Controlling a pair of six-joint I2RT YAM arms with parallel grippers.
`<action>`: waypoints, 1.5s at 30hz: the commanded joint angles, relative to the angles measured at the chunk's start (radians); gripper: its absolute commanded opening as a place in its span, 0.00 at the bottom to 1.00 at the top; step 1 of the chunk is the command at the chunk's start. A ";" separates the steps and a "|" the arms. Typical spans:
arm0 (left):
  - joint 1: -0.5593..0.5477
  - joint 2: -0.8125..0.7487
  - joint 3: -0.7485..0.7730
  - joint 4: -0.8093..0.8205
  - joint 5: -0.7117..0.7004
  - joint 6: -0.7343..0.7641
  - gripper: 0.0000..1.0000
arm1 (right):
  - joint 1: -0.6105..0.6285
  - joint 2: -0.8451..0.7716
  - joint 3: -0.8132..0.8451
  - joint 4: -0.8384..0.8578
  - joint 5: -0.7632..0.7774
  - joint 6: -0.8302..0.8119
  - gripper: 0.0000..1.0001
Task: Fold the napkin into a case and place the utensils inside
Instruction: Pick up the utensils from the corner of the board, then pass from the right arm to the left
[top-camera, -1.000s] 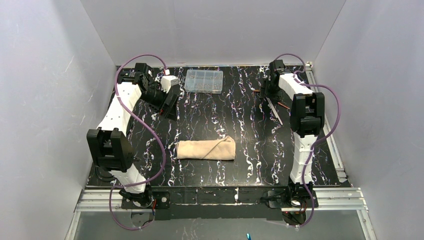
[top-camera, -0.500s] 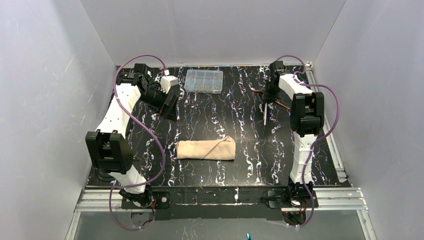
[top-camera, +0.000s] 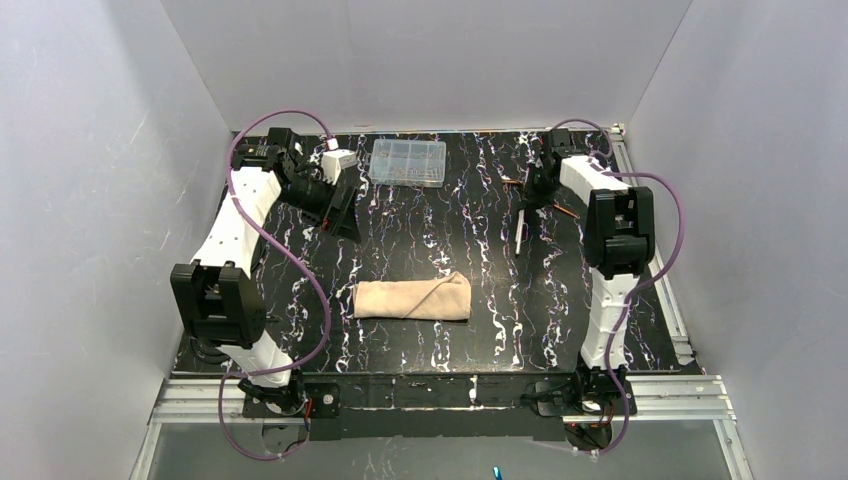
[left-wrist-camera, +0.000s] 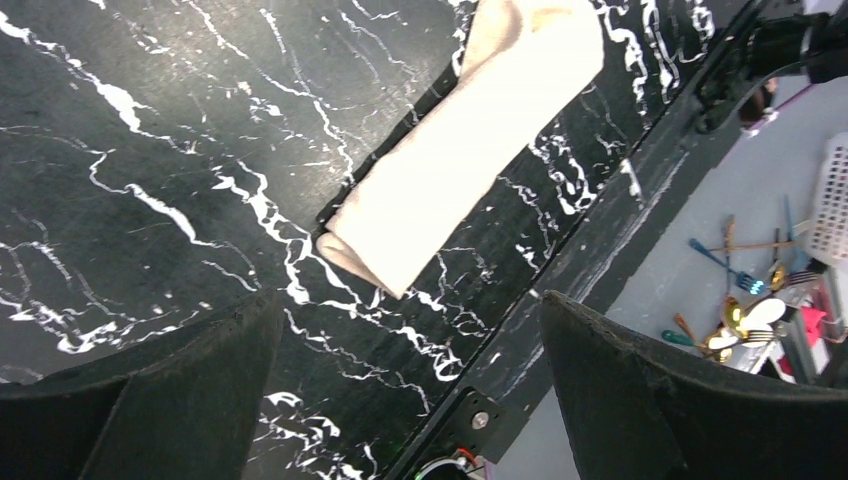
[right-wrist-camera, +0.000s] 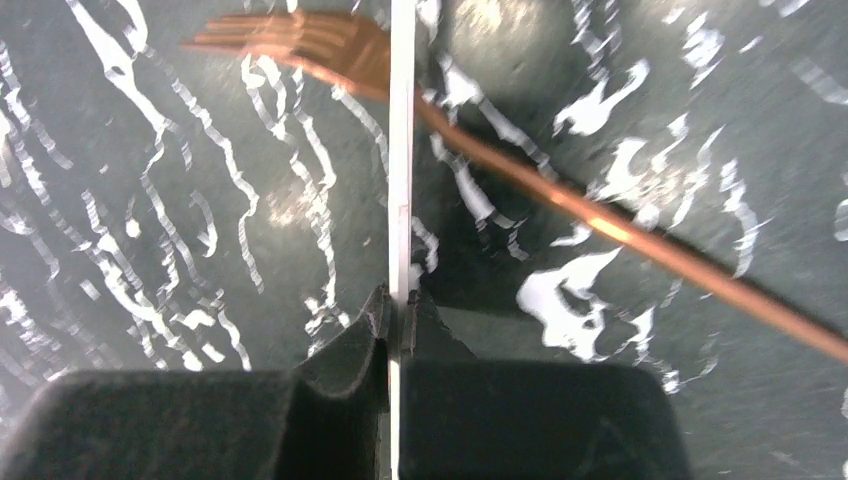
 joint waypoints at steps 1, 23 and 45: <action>-0.015 -0.015 0.030 -0.007 0.096 -0.052 0.98 | 0.024 -0.147 -0.091 0.126 -0.184 0.079 0.01; -0.155 -0.062 -0.047 0.191 0.468 -0.266 0.98 | 0.440 -0.637 -0.419 0.979 -0.291 0.570 0.01; -0.146 -0.309 -0.339 0.705 0.713 -0.505 0.99 | 0.585 -0.770 -0.407 1.080 -0.181 0.557 0.01</action>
